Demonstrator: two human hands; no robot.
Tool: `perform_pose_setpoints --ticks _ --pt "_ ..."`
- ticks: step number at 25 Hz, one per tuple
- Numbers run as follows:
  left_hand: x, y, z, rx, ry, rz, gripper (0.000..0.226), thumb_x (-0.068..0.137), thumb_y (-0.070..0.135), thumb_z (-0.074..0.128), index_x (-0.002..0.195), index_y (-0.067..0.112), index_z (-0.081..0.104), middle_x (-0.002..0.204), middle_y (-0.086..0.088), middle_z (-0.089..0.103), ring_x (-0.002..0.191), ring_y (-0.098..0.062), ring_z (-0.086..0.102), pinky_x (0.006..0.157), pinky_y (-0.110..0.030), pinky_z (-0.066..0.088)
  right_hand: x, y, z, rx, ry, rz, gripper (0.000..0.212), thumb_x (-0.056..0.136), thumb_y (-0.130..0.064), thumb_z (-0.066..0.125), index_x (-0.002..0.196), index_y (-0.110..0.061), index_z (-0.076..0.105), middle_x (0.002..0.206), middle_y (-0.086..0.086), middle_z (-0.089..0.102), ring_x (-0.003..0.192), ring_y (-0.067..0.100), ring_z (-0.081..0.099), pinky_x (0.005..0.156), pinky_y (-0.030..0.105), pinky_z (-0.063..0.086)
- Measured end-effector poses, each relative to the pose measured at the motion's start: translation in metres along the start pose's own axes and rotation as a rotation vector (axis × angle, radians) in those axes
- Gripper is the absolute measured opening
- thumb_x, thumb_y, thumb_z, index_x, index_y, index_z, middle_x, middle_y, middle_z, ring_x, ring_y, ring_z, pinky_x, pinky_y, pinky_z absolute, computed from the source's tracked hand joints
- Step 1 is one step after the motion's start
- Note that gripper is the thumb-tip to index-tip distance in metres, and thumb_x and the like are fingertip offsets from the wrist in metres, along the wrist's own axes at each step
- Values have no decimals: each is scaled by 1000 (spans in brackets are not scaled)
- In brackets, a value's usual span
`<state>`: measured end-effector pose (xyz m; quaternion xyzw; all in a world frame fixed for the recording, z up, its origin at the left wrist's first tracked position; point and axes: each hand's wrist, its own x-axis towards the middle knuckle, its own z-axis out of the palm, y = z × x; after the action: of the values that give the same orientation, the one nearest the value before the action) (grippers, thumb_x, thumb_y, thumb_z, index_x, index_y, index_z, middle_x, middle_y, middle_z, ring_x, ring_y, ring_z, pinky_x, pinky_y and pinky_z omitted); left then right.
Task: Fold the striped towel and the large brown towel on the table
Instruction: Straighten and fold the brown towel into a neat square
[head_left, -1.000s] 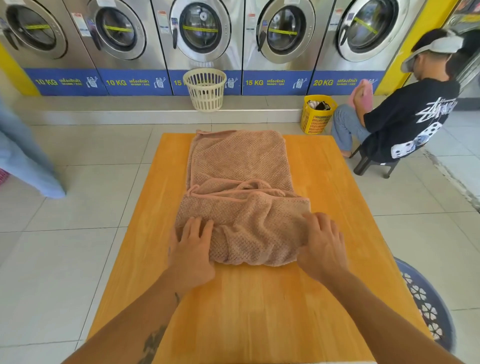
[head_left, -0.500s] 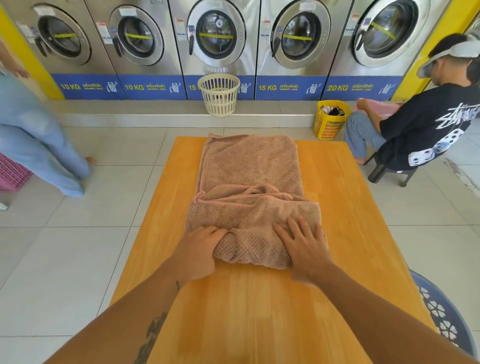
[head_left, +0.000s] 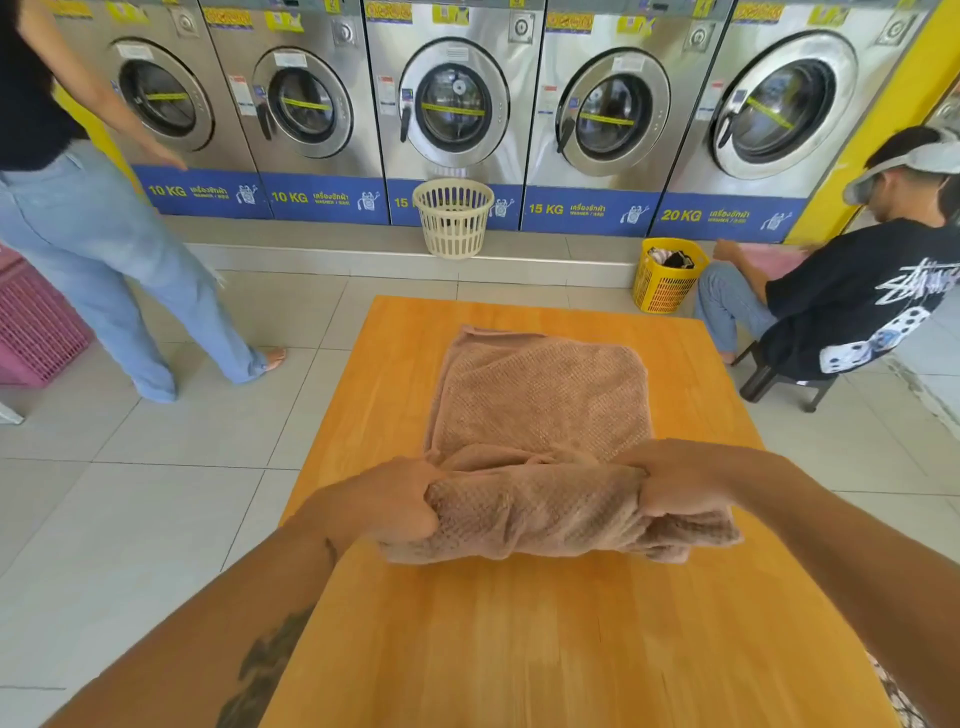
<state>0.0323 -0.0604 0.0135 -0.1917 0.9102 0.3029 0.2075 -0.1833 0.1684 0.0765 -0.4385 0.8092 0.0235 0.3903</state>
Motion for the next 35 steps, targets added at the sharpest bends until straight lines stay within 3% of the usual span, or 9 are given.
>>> perform_pose_setpoints --ticks 3,7,13,24,26,28,30,32,35 --pt "3 -5 -48 -126 307 16 33 80 20 58 112 22 64 105 -4 65 98 -26 63 72 -38 50 -2 1 -31 82 261 10 27 75 -13 55 97 -25 65 92 -2 67 90 22 60 75 38 48" --pt "28 -9 -77 -253 721 113 22 92 20 59 111 32 63 104 8 64 95 -11 59 75 -25 44 16 17 -48 380 621 75 27 85 -10 68 106 -27 62 95 2 66 82 16 59 55 22 44" --pt "101 -2 -88 -277 975 46 15 98 18 54 100 27 65 106 2 59 99 -13 53 91 -25 37 57 50 -63 405 926 36 13 94 -19 65 103 -27 59 82 -10 60 73 9 55 56 25 42" --pt "257 1 -133 -8 1063 -114 23 100 23 46 107 13 66 110 -12 53 93 -28 52 84 -42 47 204 128 -113 553 776 117 14 101 -20 53 115 -22 57 91 2 64 71 17 58 52 24 40" --pt "264 16 -106 185 1033 -92 31 97 31 40 107 16 66 108 -8 53 97 -30 54 85 -46 45 218 131 -105 336 783 207 27 101 -20 49 128 -21 56 120 9 62 96 26 62 75 34 50" --pt "263 34 -65 261 889 -54 41 96 43 34 117 23 64 117 -3 55 111 -26 53 100 -50 38 219 125 -88 63 965 188 33 98 -19 47 128 -22 59 132 7 57 117 31 55 100 49 38" --pt "260 43 -34 305 714 -101 56 96 52 23 139 29 51 141 -2 46 133 -25 41 114 -58 21 209 107 -66 -94 1025 14 38 96 -30 42 128 -27 61 137 3 56 128 27 49 109 53 25" --pt "263 29 -25 300 622 -177 62 96 55 13 153 35 31 159 0 27 148 -23 21 119 -58 3 206 105 -43 -145 796 -24 55 94 -53 27 146 -39 40 158 4 34 147 28 27 115 58 11" --pt "270 -5 -37 303 575 -197 63 96 56 6 156 40 18 165 1 15 151 -21 12 121 -57 4 221 141 -31 -75 556 44 71 86 -72 7 153 -52 -2 167 -1 -7 153 28 -4 117 65 10"
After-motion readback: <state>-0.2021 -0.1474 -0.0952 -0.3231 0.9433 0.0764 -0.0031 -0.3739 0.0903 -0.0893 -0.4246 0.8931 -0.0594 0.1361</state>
